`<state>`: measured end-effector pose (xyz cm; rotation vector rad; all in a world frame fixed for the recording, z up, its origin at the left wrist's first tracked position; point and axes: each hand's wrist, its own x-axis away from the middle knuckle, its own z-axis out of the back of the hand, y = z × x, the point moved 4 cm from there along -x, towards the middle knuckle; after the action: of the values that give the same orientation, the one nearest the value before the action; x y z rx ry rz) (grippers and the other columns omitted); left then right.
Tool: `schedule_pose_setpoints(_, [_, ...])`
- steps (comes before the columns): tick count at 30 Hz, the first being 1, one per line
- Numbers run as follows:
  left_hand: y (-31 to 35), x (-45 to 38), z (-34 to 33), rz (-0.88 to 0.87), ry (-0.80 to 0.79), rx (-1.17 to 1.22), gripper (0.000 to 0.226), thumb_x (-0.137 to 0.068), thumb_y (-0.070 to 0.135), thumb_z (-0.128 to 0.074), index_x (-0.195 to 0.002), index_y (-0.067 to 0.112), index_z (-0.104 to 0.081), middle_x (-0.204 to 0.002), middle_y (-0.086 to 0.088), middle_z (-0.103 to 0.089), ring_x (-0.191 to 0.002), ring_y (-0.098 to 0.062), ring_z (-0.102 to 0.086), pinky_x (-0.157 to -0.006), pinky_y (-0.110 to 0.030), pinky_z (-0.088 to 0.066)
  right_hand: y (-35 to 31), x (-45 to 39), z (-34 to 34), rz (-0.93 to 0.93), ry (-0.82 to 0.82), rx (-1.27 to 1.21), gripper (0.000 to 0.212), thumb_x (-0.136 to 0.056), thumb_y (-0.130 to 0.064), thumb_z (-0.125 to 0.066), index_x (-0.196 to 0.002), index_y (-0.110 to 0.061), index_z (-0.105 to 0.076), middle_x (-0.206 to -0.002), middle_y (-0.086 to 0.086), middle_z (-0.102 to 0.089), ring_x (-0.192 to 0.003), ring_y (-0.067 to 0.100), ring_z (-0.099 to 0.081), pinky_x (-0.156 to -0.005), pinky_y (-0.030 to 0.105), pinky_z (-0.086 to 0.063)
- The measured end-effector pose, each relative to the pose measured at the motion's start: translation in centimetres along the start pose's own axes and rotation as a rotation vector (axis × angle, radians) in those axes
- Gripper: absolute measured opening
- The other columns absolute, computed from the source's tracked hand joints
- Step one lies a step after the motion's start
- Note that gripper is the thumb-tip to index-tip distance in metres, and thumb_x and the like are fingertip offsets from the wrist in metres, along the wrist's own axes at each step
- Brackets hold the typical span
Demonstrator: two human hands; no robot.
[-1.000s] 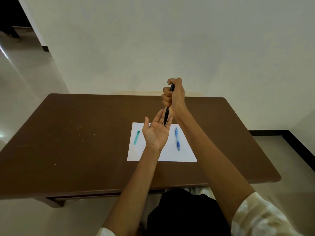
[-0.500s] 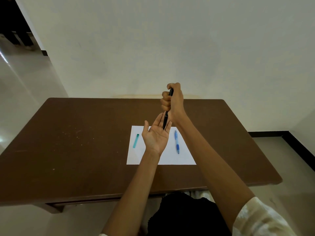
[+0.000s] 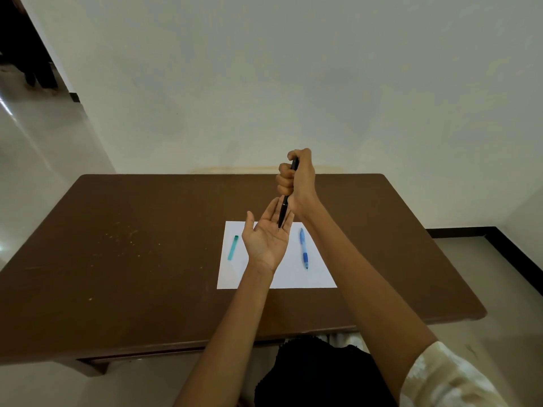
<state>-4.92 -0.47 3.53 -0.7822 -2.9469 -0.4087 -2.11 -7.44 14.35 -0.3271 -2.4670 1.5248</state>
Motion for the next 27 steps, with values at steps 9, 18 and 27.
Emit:
schedule_pose_setpoints(9, [0.1,0.1,-0.1,0.007,-0.007,0.01,0.065,-0.094,0.053,-0.025,-0.128,0.004,-0.05,-0.128,-0.014,-0.058,-0.12,-0.031,-0.054,-0.102,-0.04,-0.04,0.2,-0.2,0.3,-0.006,0.018,0.01,0.028,-0.088,-0.023,-0.033,-0.06,-0.021,-0.03,-0.04,-0.01,-0.026,-0.034,0.006,-0.016,-0.034,0.014,-0.017])
schedule_pose_setpoints(18, [0.2,0.2,0.0,-0.004,0.008,-0.011,0.065,-0.094,0.053,-0.025,-0.13,0.004,-0.048,-0.128,-0.014,-0.058,-0.119,-0.031,-0.055,-0.1,-0.04,-0.041,0.4,-0.3,0.6,-0.007,0.014,-0.024,0.028,-0.088,-0.024,-0.033,-0.06,-0.021,-0.029,-0.04,-0.01,-0.026,-0.034,0.006,-0.016,-0.033,0.014,-0.018])
schedule_pose_setpoints(27, [0.5,0.5,0.0,-0.025,-0.02,-0.049,0.065,-0.094,0.054,-0.025,-0.135,0.006,-0.043,-0.137,-0.015,-0.05,-0.121,-0.031,-0.053,-0.097,-0.039,-0.046,2.0,-1.0,1.8,-0.189,0.047,-0.207,0.036,-0.098,-0.036,-0.036,-0.069,-0.014,-0.038,-0.055,-0.003,-0.038,-0.039,0.006,-0.027,-0.035,0.016,-0.024])
